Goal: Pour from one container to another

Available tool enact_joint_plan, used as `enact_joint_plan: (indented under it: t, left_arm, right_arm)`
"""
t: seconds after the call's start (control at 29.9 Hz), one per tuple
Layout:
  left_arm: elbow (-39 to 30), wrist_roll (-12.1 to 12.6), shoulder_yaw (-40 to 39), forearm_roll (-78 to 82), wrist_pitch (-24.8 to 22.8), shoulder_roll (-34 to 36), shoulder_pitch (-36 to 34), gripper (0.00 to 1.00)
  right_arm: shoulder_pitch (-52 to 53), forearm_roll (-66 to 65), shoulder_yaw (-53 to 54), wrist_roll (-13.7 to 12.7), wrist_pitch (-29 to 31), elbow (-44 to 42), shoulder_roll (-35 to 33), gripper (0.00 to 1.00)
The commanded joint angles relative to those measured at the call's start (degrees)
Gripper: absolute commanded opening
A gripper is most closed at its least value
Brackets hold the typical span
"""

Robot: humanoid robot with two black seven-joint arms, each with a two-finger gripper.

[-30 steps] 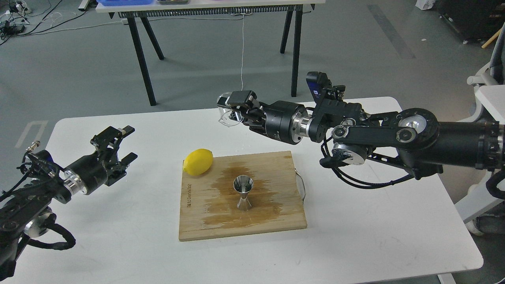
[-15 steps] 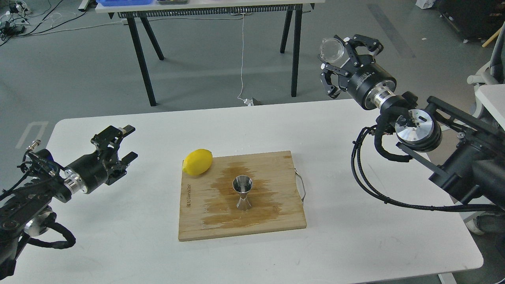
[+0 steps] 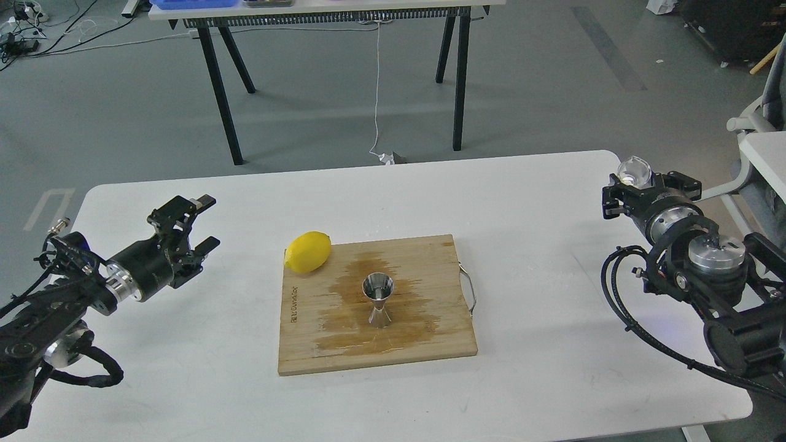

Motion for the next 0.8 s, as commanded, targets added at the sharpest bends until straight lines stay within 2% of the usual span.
enact_joint_plan:
  t: [0.0,0.13,0.27,0.4,0.53,0.77]
  left_arm:
    - [0.0,0.0,0.0,0.0,0.0,-0.1,0.0,0.99]
    - [0.0,0.0,-0.1,0.0,0.0,-0.1,0.0,0.99]
    - [0.0,0.0,-0.1,0.0,0.0,0.0,-0.1,0.99]
    - [0.0,0.0,-0.1,0.0,0.0,-0.1,-0.1,0.99]
    - [0.0,0.0,-0.1,0.0,0.0,-0.1,-0.1,0.99]
    - [0.0,0.0,0.0,0.0,0.0,-0.1,0.0,0.99]
  right_arm:
    - [-0.9,0.6,-0.2,-0.3,-3.9,-2.5,3.0,0.22]
    - [-1.8,0.5,-1.0,-0.7,-4.8,-3.7,5.1,0.22]
    - [-2.3,0.3,-2.0,-2.8,-5.6,-4.3,6.1,0.22]
    - [-2.4,0.1,-2.9,-3.2,-5.9,-4.5,6.9,0.22]
    - [-2.4,-0.1,-3.5,-4.6,-5.9,-4.3,7.0,0.24]
    - [-2.4,-0.2,-4.5,-4.8,-5.5,-4.3,7.5,0.27]
